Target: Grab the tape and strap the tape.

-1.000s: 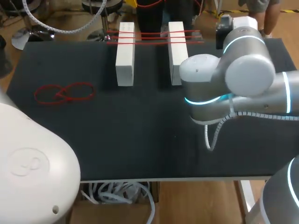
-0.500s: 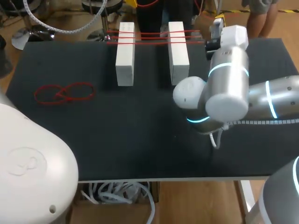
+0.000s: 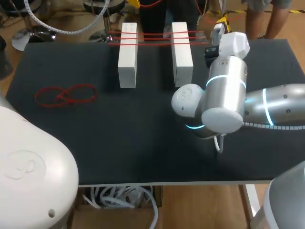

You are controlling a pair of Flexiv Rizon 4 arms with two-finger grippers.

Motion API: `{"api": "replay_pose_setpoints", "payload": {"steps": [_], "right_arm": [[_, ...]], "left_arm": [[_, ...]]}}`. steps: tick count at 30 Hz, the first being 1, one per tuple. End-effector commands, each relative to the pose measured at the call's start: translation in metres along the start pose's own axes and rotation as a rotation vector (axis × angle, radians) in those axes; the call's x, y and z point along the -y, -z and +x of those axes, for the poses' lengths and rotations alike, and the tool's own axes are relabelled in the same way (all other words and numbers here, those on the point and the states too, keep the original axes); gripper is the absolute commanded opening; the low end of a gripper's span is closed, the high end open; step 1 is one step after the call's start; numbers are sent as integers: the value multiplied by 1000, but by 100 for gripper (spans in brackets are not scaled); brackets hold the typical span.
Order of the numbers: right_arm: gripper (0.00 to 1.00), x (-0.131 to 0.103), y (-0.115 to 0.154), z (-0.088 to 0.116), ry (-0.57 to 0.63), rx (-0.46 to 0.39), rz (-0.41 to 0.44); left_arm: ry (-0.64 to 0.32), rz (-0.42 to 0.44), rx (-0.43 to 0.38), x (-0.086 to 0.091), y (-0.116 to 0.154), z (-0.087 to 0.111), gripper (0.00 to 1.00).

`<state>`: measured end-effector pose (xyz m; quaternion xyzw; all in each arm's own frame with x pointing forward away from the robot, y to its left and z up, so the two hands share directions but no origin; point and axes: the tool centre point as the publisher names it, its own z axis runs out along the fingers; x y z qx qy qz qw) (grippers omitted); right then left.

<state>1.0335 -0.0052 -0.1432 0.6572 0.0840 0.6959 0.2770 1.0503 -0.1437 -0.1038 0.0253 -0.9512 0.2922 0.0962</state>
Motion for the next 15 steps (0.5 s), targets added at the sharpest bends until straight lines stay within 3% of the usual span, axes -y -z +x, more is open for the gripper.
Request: {"api": "replay_pose_setpoints", "payload": {"steps": [1,6,15], "right_arm": [[0,0,5,14,481,-102,-24],[0,-8,-8,16,726,-106,-59],[0,-30,-14,39,817,-176,-13]], "left_arm": [[1,-4,-2,1,1,0,0],[1,-4,-2,1,1,0,0],[1,-4,-2,1,1,0,0]]}}
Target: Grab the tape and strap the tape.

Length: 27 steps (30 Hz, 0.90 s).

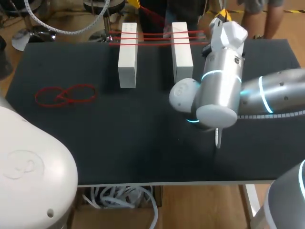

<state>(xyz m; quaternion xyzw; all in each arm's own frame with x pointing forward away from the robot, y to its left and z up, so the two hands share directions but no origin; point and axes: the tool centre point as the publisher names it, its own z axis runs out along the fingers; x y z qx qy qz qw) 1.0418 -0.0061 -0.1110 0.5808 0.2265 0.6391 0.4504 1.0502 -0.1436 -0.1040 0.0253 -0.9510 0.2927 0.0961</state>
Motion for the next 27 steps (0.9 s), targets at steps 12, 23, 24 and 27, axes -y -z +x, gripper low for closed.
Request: {"api": "replay_pose_setpoints", "payload": {"steps": [12,23,24,27], "right_arm": [[0,-19,-4,2,335,-114,37],[0,-17,5,14,524,-106,2],[0,-16,8,19,581,-113,59],[0,-17,12,34,674,-117,49]], "left_arm": [[1,-5,-2,1,1,0,0],[1,-5,-2,1,1,0,0],[1,-5,-2,1,1,0,0],[1,-5,-2,1,1,0,0]]}}
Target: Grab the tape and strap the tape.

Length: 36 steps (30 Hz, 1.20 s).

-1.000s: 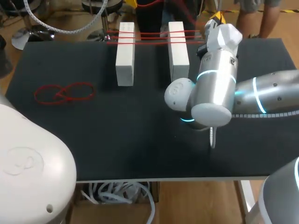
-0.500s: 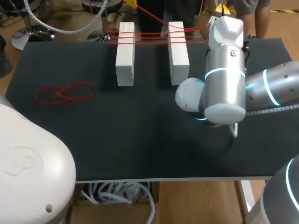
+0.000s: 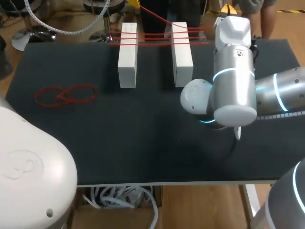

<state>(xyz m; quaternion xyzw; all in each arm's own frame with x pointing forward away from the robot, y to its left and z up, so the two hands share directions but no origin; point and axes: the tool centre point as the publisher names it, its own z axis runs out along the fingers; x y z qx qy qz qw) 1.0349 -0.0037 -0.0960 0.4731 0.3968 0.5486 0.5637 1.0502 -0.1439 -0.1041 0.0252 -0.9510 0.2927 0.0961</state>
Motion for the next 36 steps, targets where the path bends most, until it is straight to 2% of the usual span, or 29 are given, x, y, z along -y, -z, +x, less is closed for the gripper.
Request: {"api": "replay_pose_setpoints", "payload": {"steps": [1,4,5,6,12,16,34,36], "right_arm": [[0,-18,6,25,245,16,13],[0,-27,5,39,311,1,22],[0,-30,5,43,325,-13,53],[0,-34,5,47,356,-15,33],[0,-54,-4,62,498,-18,57],[0,-59,-3,70,572,-61,13],[0,-59,-3,70,572,-61,13],[0,-55,4,85,764,-47,32]], "left_arm": [[1,-5,-2,1,1,0,0],[1,-5,-2,1,1,0,0],[1,-5,-2,1,1,0,0],[1,-5,-2,1,1,0,0],[1,-5,-2,1,1,0,0],[1,-5,-2,1,1,0,0],[1,-5,-2,1,1,0,0],[1,-5,-2,1,1,0,0]]}}
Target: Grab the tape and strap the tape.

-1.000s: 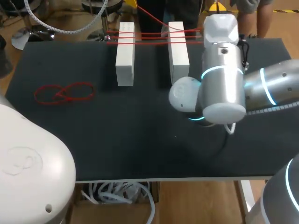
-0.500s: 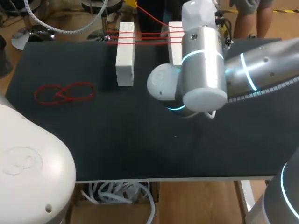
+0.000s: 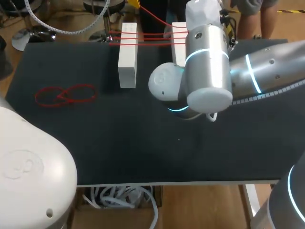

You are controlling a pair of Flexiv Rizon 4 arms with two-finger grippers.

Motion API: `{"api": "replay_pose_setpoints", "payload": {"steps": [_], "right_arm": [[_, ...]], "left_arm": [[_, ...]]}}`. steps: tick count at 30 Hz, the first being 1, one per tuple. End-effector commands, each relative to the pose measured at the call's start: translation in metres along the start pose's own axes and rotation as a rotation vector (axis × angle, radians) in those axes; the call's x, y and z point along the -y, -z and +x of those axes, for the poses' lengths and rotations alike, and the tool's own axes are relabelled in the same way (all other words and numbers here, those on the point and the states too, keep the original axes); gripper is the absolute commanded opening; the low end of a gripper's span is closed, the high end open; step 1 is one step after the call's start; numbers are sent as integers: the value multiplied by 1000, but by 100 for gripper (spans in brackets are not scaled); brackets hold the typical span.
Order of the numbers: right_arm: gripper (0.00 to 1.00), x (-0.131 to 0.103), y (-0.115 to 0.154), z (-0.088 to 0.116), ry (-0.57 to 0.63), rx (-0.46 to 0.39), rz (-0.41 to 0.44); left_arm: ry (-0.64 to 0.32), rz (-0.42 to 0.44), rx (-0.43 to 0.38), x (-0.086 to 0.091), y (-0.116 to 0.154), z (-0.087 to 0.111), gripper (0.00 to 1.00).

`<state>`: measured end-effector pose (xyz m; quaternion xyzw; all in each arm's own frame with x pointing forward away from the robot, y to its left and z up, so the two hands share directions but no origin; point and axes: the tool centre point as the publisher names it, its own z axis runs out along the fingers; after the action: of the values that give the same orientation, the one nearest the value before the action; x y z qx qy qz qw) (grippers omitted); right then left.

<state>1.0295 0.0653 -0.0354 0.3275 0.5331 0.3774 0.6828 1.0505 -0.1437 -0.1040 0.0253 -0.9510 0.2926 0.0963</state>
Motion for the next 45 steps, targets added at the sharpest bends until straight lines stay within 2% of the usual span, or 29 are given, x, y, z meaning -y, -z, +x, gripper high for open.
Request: {"api": "replay_pose_setpoints", "payload": {"steps": [1,2,3,4,5,6,8,9,10,12,13,17,18,21,22,24,25,26,27,28,30,31,45], "right_arm": [[0,-6,8,18,261,-10,60],[0,-7,10,24,344,12,45],[0,-7,13,30,429,-9,48],[0,-7,13,34,468,-11,66],[0,-7,15,38,534,3,43],[0,-7,16,41,562,-28,63],[0,-8,19,43,628,-25,39],[0,-8,19,45,661,-56,54],[0,-8,19,47,698,-40,41],[0,-8,17,51,766,-72,55],[0,-8,16,53,788,-55,44],[0,-11,11,61,869,-78,15],[0,-12,10,64,902,-71,-22],[0,-13,8,70,973,-65,-61],[0,-13,6,74,1006,-79,-52],[0,-12,2,80,1078,-41,-76],[0,-12,1,83,1097,-47,-68],[0,-12,-1,87,1159,-6,-99],[0,-11,-2,90,1187,-28,-98],[0,-9,-4,92,1242,23,-135],[0,-7,-4,94,1291,49,-179],[0,-7,-5,94,1303,69,-212],[0,-7,-5,94,1303,69,-212]], "left_arm": [[1,-5,-2,1,1,0,0],[1,-5,-2,1,1,0,0],[1,-5,-2,1,1,0,0],[1,-5,-2,1,1,0,0],[1,-5,-2,1,1,0,0],[1,-5,-2,1,1,0,0],[1,-5,-2,1,1,0,0],[1,-5,-2,1,1,0,0],[1,-5,-2,1,1,0,0],[1,-5,-2,1,1,0,0],[1,-5,-2,1,1,0,0],[1,-5,-2,1,1,0,0],[1,-5,-2,1,1,0,0],[1,-5,-2,1,1,0,0],[1,-5,-2,1,1,0,0],[1,-5,-2,1,1,0,0],[1,-5,-2,1,1,0,0],[1,-5,-2,1,1,0,0],[1,-5,-2,1,1,0,0],[1,-5,-2,1,1,0,0],[1,-5,-2,1,1,0,0],[1,-5,-2,1,1,0,0],[1,-5,-2,1,1,0,0]]}}
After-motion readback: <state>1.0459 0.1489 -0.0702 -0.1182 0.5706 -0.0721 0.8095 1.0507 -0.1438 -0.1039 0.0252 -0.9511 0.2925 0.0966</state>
